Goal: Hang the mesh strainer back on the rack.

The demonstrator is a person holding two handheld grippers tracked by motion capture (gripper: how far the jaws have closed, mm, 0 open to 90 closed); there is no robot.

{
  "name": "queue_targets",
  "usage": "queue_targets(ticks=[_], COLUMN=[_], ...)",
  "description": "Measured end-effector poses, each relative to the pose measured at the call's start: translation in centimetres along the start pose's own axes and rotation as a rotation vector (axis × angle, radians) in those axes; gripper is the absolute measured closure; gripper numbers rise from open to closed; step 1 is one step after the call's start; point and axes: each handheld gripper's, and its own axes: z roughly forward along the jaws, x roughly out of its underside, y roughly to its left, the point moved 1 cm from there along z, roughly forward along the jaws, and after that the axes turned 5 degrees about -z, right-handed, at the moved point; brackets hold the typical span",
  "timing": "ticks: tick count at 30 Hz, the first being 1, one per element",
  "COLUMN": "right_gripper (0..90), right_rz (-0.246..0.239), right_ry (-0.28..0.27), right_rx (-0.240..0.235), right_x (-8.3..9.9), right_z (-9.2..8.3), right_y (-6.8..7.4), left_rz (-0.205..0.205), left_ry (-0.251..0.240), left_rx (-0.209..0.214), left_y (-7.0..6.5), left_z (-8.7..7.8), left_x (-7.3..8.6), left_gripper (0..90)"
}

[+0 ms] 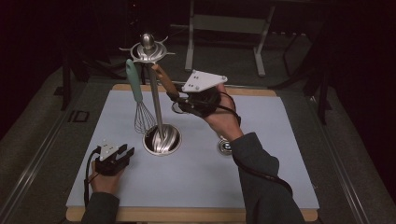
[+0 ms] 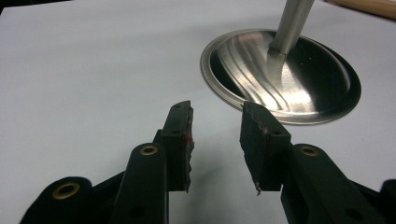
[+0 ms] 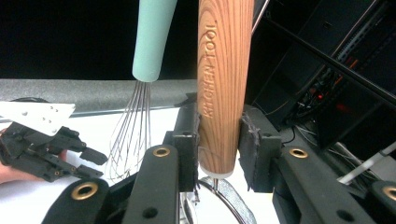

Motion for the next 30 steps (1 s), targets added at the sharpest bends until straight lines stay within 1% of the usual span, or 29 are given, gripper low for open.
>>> queue_targets(ticks=[4, 9, 12, 15, 22, 26, 30], right_gripper=[67.5, 65.4, 63.9, 62.6, 62.4, 62.5, 62.6], right_rz=[0.007, -0.020, -0.017, -0.013, -0.019, -0.023, -0.010], right_ry=[-0.002, -0.001, -0.002, -0.013, -0.015, -0.006, 0.000], right_rx=[-0.010, -0.023, -0.034, -0.061, -0.065, -0.064, -0.067], right_x=[0.0, -0.2, -0.3, -0.3, -0.3, -0.1, 0.5], right_z=[0.2, 0.3, 0.2, 0.1, -0.2, -0.6, -1.1], right_y=[0.2, 0.8, 0.9, 1.0, 1.1, 1.0, 0.8], left_rz=[0.000, 0.001, 0.001, 0.002, 0.003, 0.002, 0.001], left_ry=[-0.003, -0.002, -0.002, 0.000, -0.001, -0.003, 0.000], left_rx=[0.000, 0.000, 0.000, -0.002, -0.004, -0.004, -0.004], left_y=[0.0, 0.0, 0.0, 0.0, 0.0, -0.1, 0.0], left_z=[0.0, 0.0, 0.0, 0.0, 0.0, 0.0, 0.0], left_x=[0.0, 0.0, 0.0, 0.0, 0.0, 0.0, 0.0], left_gripper=[64.3, 64.3, 64.3, 64.3, 64.2, 64.1, 64.2])
